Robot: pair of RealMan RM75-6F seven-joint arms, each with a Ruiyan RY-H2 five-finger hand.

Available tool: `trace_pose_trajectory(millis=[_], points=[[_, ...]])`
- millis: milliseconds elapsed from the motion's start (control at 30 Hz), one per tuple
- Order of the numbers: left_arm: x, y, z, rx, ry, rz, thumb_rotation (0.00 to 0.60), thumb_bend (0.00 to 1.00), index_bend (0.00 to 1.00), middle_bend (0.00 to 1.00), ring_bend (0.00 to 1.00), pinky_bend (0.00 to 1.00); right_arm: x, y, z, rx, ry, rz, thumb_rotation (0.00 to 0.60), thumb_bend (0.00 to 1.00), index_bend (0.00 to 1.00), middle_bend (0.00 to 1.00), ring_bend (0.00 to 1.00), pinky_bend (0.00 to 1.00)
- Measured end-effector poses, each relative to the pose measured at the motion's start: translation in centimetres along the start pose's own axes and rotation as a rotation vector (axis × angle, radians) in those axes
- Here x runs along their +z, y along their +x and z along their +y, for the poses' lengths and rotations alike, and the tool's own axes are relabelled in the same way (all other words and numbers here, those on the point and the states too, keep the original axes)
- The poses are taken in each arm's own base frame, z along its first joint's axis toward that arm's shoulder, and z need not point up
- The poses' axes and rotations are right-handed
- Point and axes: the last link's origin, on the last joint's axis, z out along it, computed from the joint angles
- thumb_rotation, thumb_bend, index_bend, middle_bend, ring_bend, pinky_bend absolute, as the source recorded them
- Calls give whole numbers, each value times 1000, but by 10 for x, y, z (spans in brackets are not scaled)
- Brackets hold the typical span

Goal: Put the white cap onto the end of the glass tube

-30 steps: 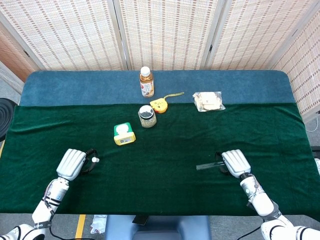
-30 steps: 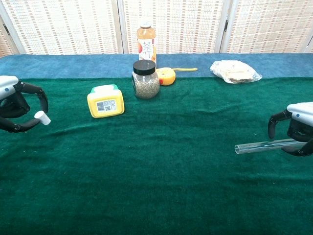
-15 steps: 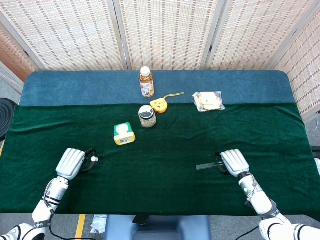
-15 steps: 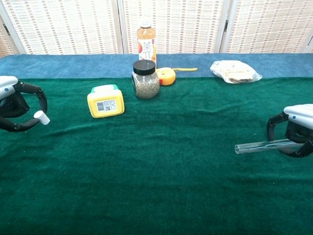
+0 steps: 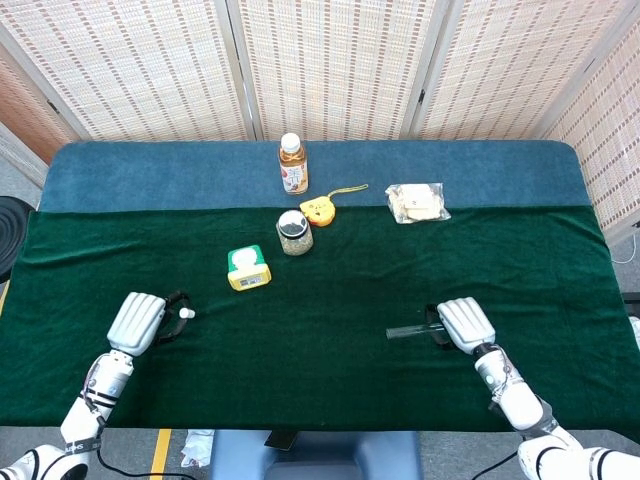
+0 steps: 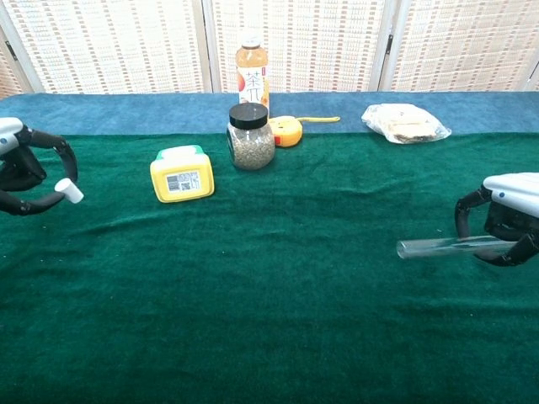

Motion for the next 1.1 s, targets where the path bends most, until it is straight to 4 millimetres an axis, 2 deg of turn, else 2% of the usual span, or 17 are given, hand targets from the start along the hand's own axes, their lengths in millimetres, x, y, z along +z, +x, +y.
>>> trace_pose_trajectory(millis=[100,400,533,767,1100], points=[[3,12,1,-55,0,29,600,482,612,1000,958,838,-3,7,-12,53,41,8,600,570,776,992,1000,1000],[8,51,10,-234,-39,113,600,483,614,1000,958,838,-2,33,-64,259,204,2,600,613,822,1000,1000,1000],[7,56,15,-274,-60,122,600,483,614,1000,958,838,1,36,-75,302,230,-4,600,628,833,1000,1000,1000],[0,63,40,-311,-172,126,600,483,614,1000,958,838,20,43,-125,519,299,-37,600,631,837,1000,1000,1000],[0,65,67,-304,-272,111,600,483,614,1000,958,838,37,46,-164,654,345,-48,600,631,837,1000,1000,1000]])
